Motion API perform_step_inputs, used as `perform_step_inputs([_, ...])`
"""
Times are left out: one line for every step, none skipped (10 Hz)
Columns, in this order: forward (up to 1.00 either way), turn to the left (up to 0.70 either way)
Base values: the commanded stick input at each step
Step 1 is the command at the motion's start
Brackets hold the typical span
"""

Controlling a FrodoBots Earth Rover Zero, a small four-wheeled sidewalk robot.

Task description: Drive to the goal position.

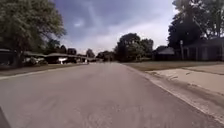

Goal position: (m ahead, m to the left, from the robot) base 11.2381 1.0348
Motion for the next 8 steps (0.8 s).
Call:
perform_step_inputs([0.7, 0.03])
perform_step_inputs([0.7, 0.03])
perform_step_inputs([0.7, 0.03])
perform_step_inputs([0.7, 0.03])
perform_step_inputs([0.7, 0.03])
perform_step_inputs([0.7, 0.0])
perform_step_inputs([0.7, -0.2])
perform_step_inputs([0.7, -0.25])
